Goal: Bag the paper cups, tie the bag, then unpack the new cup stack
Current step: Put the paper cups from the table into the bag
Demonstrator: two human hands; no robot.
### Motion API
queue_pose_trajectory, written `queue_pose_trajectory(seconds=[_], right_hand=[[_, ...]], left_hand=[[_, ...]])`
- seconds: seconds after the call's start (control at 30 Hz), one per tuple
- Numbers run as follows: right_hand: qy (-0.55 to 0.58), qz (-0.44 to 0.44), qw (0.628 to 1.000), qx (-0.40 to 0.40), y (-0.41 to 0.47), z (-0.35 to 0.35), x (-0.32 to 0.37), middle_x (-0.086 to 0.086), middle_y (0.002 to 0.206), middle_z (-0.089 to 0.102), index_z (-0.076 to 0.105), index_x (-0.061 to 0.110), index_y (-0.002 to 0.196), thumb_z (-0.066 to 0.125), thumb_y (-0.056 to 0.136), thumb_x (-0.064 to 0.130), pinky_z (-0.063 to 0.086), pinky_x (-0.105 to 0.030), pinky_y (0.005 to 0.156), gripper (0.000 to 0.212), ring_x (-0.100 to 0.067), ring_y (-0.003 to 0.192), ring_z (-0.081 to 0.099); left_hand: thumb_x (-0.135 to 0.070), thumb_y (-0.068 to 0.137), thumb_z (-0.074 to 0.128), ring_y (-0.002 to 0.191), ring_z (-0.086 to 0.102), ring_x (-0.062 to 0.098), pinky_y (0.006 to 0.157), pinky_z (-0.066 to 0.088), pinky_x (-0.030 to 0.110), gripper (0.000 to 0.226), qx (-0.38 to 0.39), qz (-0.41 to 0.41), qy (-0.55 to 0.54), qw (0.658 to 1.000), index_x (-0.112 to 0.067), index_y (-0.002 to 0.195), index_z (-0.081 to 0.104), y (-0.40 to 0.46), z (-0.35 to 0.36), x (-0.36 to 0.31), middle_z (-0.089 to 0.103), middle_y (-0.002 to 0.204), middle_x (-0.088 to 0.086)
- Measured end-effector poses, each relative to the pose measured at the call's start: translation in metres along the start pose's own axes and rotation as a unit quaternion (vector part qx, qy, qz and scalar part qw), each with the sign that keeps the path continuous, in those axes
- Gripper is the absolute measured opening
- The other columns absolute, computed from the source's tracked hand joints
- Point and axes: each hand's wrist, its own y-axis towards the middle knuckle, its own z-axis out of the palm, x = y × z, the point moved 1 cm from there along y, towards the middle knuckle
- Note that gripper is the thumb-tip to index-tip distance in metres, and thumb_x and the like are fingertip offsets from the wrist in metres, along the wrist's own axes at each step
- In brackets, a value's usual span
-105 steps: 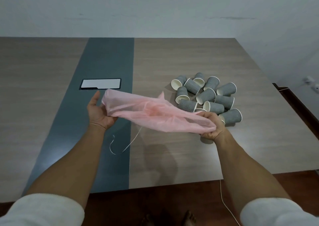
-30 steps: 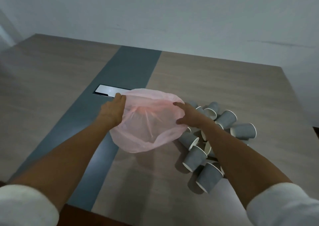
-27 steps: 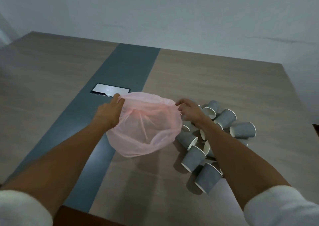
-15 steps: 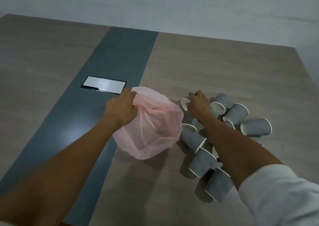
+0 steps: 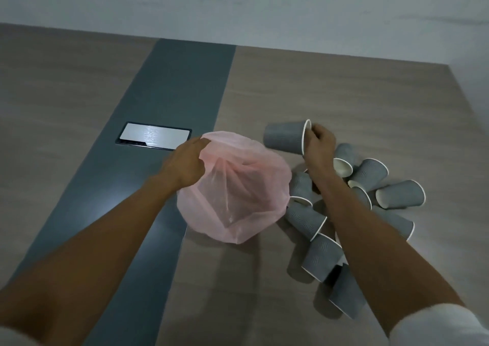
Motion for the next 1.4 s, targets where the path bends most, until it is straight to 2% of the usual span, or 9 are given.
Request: queue_pose_trajectory(seconds=[0.2,0.37,0.53,0.6,0.9,1.07,1.2,1.3,1.4], right_hand=[[-0.066,0.062,0.955,0.283,-0.062,0.006,-0.016,0.004,0.085,0.068,0.073,0.014,0.110,0.058,0.085,-0.003,0.055,-0.025,0.056,0.033,-0.004,0.060,0.066],[-0.254,0.014,0.953,0.167,-0.041,-0.026,-0.023,0.000,0.101,0.073,0.071,0.020,0.111,0.054,0.084,0.018,0.058,-0.040,0.081,0.032,-0.023,0.085,0.073],[-0.526,-0.008,0.766,0.368,-0.032,-0.056,-0.027,-0.009,0.134,0.058,0.057,0.020,0.136,0.075,0.076,0.030,0.051,-0.039,0.096,0.064,-0.029,0.123,0.057],[-0.542,0.004,0.743,0.393,-0.038,-0.056,-0.037,-0.011,0.138,0.050,0.052,0.022,0.141,0.078,0.077,0.026,0.049,-0.038,0.097,0.070,-0.031,0.125,0.054],[-0.587,-0.205,0.749,0.230,-0.039,-0.050,-0.033,-0.016,0.118,0.052,0.063,0.011,0.122,0.055,0.091,0.006,0.053,-0.046,0.067,0.032,-0.041,0.099,0.064],[-0.349,-0.231,0.906,0.067,-0.034,-0.061,-0.001,-0.013,0.100,0.062,0.071,0.010,0.108,0.058,0.086,0.014,0.052,-0.040,0.063,0.026,-0.033,0.076,0.062],[-0.120,-0.066,0.966,0.218,-0.054,-0.033,0.010,-0.002,0.078,0.067,0.077,0.015,0.096,0.058,0.083,0.011,0.052,-0.038,0.060,0.023,-0.021,0.062,0.061],[-0.103,-0.023,0.928,0.357,-0.080,-0.003,0.007,-0.001,0.083,0.069,0.076,0.011,0.110,0.060,0.093,0.001,0.050,-0.024,0.050,0.025,-0.007,0.050,0.063],[-0.163,-0.022,0.881,0.443,-0.094,0.018,0.002,-0.004,0.115,0.069,0.067,0.009,0.129,0.058,0.095,-0.002,0.060,-0.029,0.074,0.036,-0.008,0.083,0.069]], left_hand=[[-0.004,0.090,0.053,0.124,0.054,0.031,0.103,0.048,0.051,0.055,0.018,0.019,-0.006,1.000,-0.025,0.141,0.053,0.003,0.000,-0.025,0.054,0.141,0.002],[-0.006,0.085,0.057,0.132,0.050,0.034,0.104,0.047,0.051,0.068,0.031,-0.003,0.020,0.999,-0.027,0.148,0.043,0.005,0.006,-0.032,0.041,0.155,0.001],[-0.014,0.090,0.055,0.133,0.050,0.034,0.103,0.048,0.053,0.064,0.030,-0.016,0.043,0.999,-0.033,0.149,0.040,0.000,0.004,-0.037,0.033,0.161,-0.001],[-0.021,0.089,0.054,0.135,0.049,0.033,0.104,0.048,0.053,0.063,0.036,-0.018,0.058,0.998,-0.034,0.150,0.038,-0.003,0.000,-0.039,0.032,0.162,-0.001],[-0.025,0.097,0.050,0.133,0.052,0.030,0.102,0.048,0.048,0.058,0.041,0.009,0.176,0.984,-0.033,0.153,0.037,-0.017,-0.013,-0.055,0.031,0.164,-0.007],[-0.011,0.096,0.049,0.134,0.050,0.031,0.099,0.047,0.044,0.070,0.068,0.031,0.214,0.974,-0.035,0.158,0.026,-0.016,-0.017,-0.059,0.026,0.166,-0.007],[-0.003,0.096,0.050,0.147,0.038,0.028,0.114,0.038,0.044,0.075,0.088,0.042,0.153,0.983,-0.031,0.160,0.024,-0.017,-0.018,-0.062,0.022,0.168,-0.005],[-0.004,0.095,0.051,0.147,0.038,0.028,0.115,0.036,0.043,0.076,0.090,0.056,0.143,0.984,-0.030,0.161,0.021,-0.020,-0.021,-0.064,0.020,0.169,-0.006],[-0.006,0.096,0.052,0.147,0.038,0.030,0.114,0.035,0.043,0.078,0.090,0.056,0.147,0.983,-0.030,0.161,0.017,-0.021,-0.020,-0.061,0.016,0.170,-0.005]])
